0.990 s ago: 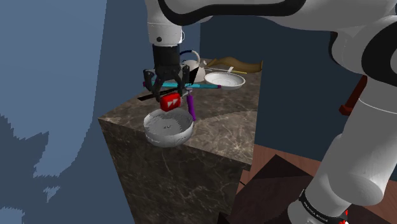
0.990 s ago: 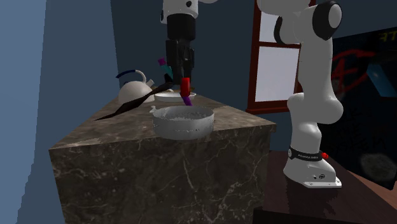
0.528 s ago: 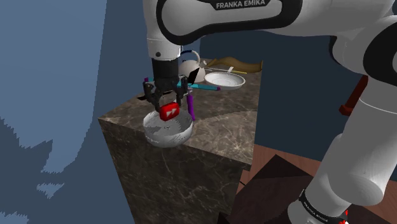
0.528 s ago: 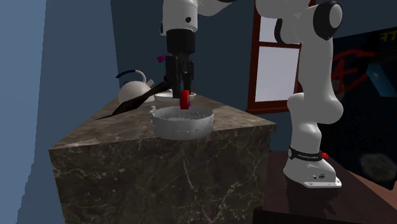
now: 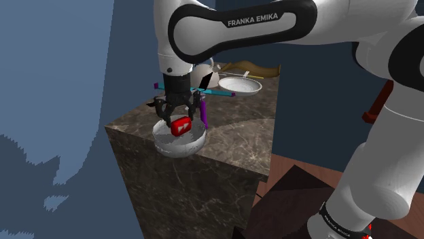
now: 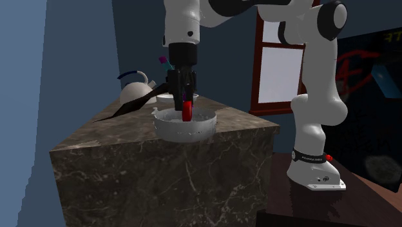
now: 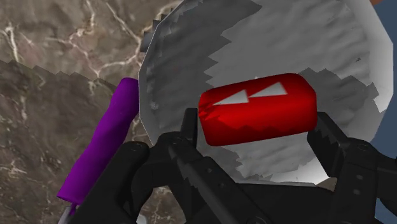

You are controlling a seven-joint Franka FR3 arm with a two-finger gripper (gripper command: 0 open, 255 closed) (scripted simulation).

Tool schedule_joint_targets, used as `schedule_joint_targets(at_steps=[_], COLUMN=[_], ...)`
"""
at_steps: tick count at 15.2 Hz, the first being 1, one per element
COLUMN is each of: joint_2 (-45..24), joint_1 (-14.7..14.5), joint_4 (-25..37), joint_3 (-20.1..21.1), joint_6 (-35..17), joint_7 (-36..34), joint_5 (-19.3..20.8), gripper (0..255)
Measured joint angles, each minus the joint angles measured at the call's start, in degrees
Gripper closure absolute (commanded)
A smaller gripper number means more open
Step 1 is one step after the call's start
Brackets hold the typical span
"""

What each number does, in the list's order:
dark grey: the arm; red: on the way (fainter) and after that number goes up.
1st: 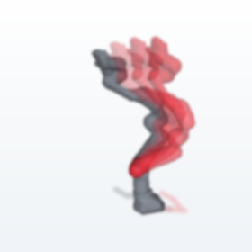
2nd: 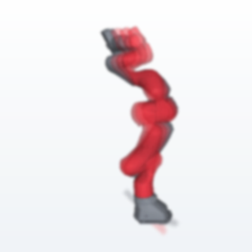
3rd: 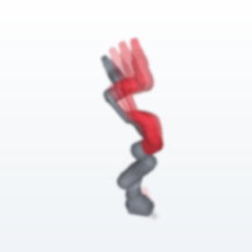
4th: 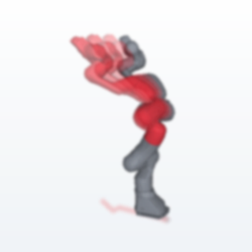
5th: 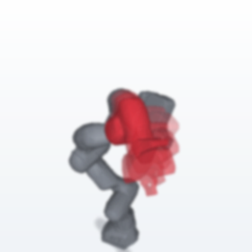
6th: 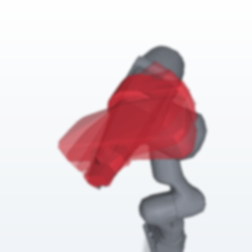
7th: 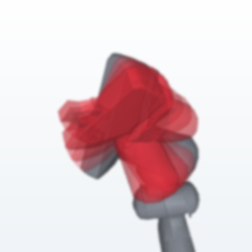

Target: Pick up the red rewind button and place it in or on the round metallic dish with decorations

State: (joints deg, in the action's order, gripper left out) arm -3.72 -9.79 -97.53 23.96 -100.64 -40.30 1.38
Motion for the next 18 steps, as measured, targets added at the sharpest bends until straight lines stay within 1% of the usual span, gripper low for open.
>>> schedule_joint_targets(at_steps=[4, 5, 11, 15, 18], joint_2=[0.0, 0.0, 0.0, -0.9, -0.9], joint_1=[0.0, 0.0, 0.0, -0.3, -0.2], joint_4=[-0.1, -0.1, -0.1, 6.6, 8.1], joint_3=[0.0, 0.0, 0.0, 0.2, 0.2], joint_6=[-0.1, -0.1, -0.1, 5.7, 7.3], joint_7=[0.0, 0.0, 0.0, -0.3, -0.2], joint_5=[0.0, 0.0, 0.0, 0.4, 0.3], gripper=[255, 0, 0, 0, 0])
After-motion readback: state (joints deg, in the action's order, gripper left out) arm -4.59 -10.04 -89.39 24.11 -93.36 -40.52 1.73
